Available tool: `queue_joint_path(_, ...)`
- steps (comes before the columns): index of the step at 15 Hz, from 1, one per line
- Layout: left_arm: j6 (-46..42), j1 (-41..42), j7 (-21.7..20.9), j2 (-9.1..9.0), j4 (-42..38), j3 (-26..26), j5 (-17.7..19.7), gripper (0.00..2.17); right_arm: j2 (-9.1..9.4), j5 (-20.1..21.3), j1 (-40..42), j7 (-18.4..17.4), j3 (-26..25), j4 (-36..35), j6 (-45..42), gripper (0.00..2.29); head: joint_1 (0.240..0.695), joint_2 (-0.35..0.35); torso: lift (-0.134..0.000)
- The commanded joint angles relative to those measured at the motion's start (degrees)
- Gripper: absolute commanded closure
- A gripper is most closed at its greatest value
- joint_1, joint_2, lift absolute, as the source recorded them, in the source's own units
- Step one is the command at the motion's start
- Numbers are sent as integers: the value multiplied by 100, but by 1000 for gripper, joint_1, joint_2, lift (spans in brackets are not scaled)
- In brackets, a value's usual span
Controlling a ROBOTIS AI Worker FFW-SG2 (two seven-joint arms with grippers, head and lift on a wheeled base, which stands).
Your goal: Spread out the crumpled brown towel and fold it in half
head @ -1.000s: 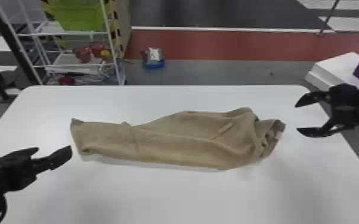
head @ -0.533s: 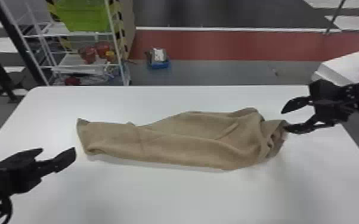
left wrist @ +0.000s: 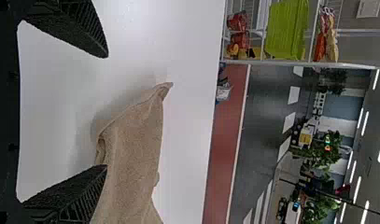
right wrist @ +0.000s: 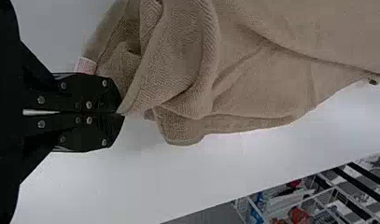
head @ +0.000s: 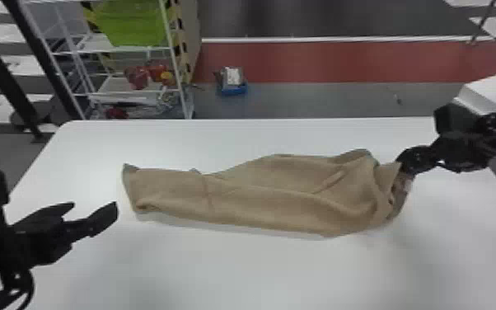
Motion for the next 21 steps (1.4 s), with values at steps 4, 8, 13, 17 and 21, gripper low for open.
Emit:
queue_joint_path(4,-546,184,-44,-15,104,-133,181,46,-32,-2369,217,19,-369,-1509,2177,1949,695,46,-134)
queue_joint_path(8,-2163,360,-537,-15,420,-379,5,49,434,-2659,296,19,-316,-2678,3197,1949,695,35,-134)
queue_joint_path(13,-2884,826,-1073,-15,315,-924,-232,49,873,-2756,111,19,35,-3284,4251,1949,654,56,-134)
queue_joint_path(17,-2673,747,-1055,-15,376,-1478,-953,205,909,-2651,155,19,44,-3398,4568,1946,661,33,-134)
queue_joint_path(21,-2602,325,-941,-15,904,-1583,-1181,211,847,-2756,234,19,0,-3609,4972,1946,673,13,-134)
